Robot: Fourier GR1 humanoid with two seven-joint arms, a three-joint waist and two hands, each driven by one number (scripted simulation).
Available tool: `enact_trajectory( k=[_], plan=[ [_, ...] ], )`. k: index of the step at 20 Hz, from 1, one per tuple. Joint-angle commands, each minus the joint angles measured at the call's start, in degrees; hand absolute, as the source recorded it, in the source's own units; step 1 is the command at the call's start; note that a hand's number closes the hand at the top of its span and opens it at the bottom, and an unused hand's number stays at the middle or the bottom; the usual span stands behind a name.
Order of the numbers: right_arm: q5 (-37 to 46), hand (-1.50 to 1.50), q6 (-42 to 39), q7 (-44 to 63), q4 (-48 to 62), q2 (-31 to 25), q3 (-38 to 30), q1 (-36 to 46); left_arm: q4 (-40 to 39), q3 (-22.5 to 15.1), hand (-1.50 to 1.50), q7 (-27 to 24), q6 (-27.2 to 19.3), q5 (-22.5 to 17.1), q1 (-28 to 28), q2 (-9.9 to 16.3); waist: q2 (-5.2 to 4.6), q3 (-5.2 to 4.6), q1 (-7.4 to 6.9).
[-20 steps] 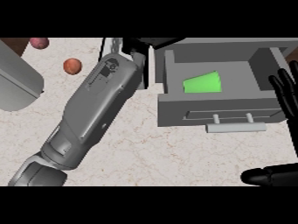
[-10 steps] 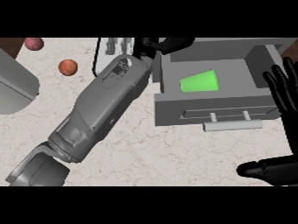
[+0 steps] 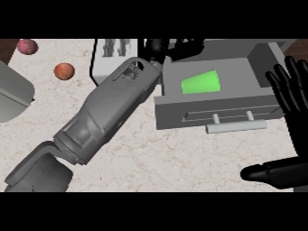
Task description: Pick up the cup, place it into the drawer and close the drawer
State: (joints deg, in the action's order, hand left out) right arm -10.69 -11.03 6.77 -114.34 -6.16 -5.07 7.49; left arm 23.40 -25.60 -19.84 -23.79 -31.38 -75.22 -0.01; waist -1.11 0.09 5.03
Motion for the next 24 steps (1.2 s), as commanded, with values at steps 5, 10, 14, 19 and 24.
enact_trajectory(
  k=[5, 10, 14, 19, 24],
  plan=[
    [-1.36, -1.5, -1.14, -2.59, 3.07, -0.15, -1.12, 2.02, -2.44, -8.19, -1.5, -0.73, -3.33, -0.44, 1.63, 0.01, -0.65, 0.06, 1.59],
    [-0.76, -1.5, 1.01, 0.83, -0.9, 2.39, 2.6, 2.36, -1.14, -6.79, -1.5, 1.11, -3.66, -4.85, -2.47, 0.01, -0.54, -0.01, 1.88],
    [-3.52, -1.5, 0.42, 2.02, -0.24, 1.81, 1.27, 3.49, 3.4, -5.93, -1.5, -3.41, -1.85, -9.13, 0.36, 0.01, -0.14, -0.04, 0.48],
    [-9.33, -1.5, -3.9, 2.54, -2.19, -1.03, -1.87, -1.58, 6.59, -3.21, -1.5, -7.86, -0.21, -12.83, 0.46, 0.01, 0.55, -0.04, -1.4],
    [-8.93, 1.5, -3.06, 5.09, -3.95, -2.88, -2.57, 1.24, 7.98, -0.17, -1.5, -6.95, 2.23, -12.37, 3.85, 0.01, 1.05, -0.09, -4.38]
  ],
)
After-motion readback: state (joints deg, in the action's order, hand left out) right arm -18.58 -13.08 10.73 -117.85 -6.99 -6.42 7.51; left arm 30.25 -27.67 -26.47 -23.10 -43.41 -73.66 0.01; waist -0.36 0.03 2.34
